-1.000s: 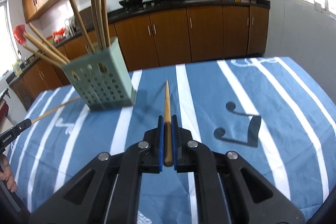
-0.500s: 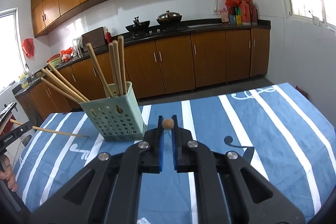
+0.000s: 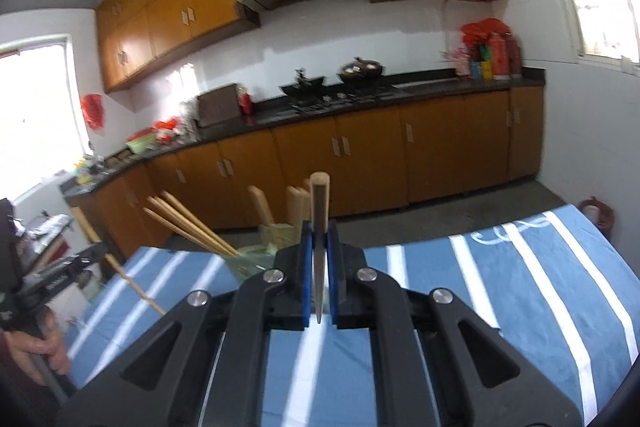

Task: Organize utensils
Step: 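Lift the left tool's chopstick above the green holder while the right tool carries its own, then open the left tool while the right tool opens, dropping chopsticks into the holder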

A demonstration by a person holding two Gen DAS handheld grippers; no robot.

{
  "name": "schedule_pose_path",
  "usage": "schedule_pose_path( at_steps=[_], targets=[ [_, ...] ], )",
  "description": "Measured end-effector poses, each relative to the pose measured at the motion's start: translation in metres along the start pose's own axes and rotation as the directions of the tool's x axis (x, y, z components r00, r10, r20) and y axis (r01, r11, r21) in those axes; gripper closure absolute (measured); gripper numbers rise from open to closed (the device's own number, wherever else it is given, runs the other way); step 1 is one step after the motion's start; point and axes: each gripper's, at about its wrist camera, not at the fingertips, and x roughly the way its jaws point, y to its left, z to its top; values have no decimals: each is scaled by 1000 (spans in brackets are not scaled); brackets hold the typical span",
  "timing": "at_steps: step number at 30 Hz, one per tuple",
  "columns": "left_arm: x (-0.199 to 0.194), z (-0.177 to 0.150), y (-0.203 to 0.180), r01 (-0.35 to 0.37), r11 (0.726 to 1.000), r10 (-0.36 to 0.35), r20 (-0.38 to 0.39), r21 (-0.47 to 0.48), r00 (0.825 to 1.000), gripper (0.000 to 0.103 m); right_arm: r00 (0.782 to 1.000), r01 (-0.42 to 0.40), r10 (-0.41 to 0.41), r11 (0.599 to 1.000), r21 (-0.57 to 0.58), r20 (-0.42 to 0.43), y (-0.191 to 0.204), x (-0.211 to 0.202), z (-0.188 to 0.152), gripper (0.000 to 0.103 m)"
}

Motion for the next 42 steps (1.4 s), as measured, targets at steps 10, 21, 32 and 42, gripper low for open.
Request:
schedule_pose_path(
  at_steps=[10,21,32,42],
  targets=[
    [-13,53,-35,58,998,-58,153,7,987,95,987,-107,111,993,-48,112,41,-25,54,95],
    [12,90,-60,0,1000,8,308,-28,951,95,992,-22,27,999,-43,122,31,23,85,95],
    [57,71,-60,-11,1000,18,259,-30,966,95,1000,1,-1,1000,-9,-1,9,80,64,95],
    [74,61,-61,0,1000,5,217,-24,976,95,999,-8,8,1000,-19,-38,13,96,56,95]
  ],
)
